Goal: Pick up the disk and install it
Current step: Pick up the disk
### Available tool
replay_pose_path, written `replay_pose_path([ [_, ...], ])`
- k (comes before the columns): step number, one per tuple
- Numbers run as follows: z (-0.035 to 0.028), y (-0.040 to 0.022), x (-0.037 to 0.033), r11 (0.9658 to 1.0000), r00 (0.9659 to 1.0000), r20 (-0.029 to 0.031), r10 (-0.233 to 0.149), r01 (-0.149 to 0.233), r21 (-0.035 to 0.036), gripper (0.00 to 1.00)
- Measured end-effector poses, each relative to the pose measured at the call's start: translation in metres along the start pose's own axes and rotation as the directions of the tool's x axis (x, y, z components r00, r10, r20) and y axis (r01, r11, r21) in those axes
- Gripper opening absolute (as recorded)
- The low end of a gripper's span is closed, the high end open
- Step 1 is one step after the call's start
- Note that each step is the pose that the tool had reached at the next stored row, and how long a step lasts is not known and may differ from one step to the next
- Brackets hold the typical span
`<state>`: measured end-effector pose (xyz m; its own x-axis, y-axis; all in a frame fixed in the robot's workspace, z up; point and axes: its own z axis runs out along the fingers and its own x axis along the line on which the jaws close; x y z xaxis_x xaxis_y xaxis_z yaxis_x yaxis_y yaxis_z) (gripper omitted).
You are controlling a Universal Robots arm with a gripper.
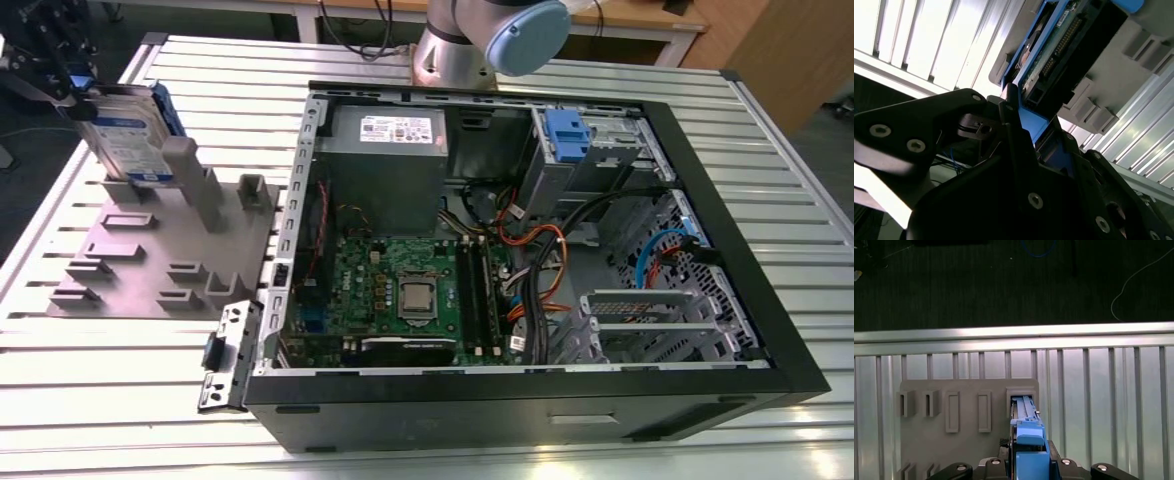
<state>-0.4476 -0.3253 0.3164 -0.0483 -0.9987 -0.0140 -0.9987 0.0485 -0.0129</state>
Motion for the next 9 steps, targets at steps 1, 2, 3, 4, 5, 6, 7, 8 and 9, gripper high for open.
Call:
replay_pose_path([
  [1, -0.0007, 0.0000, 0.0000, 1.0000, 1.0000, 0.0000, 0.000, 0.000, 0.0000, 0.36],
  [2, -0.0012, 0.0000, 0.0000, 1.0000, 1.0000, 0.0000, 0.000, 0.000, 0.0001, 0.36],
  [3, -0.0017, 0.0000, 0.0000, 1.0000, 1.0000, 0.0000, 0.000, 0.000, 0.0003, 0.36],
  [4, -0.0020, 0.0000, 0.0000, 1.0000, 1.0000, 0.0001, 0.000, 0.000, 0.0004, 0.36],
  [5, -0.0021, 0.0000, 0.0000, 1.0000, 1.0000, 0.0001, 0.000, 0.000, 0.0004, 0.36],
  [6, -0.0021, 0.0000, 0.0000, 1.0000, 1.0000, 0.0001, 0.000, 0.000, 0.0004, 0.36],
  [7, -0.0024, 0.0000, 0.0000, 1.0000, 1.0000, 0.0000, 0.000, 0.000, 0.0002, 0.36],
  [8, -0.0025, 0.0000, 0.0000, 1.0000, 1.0000, 0.0000, 0.000, 0.000, 0.0002, 0.36],
  [9, -0.0025, 0.0000, 0.0000, 1.0000, 1.0000, 0.0000, 0.000, 0.000, 0.0002, 0.36],
])
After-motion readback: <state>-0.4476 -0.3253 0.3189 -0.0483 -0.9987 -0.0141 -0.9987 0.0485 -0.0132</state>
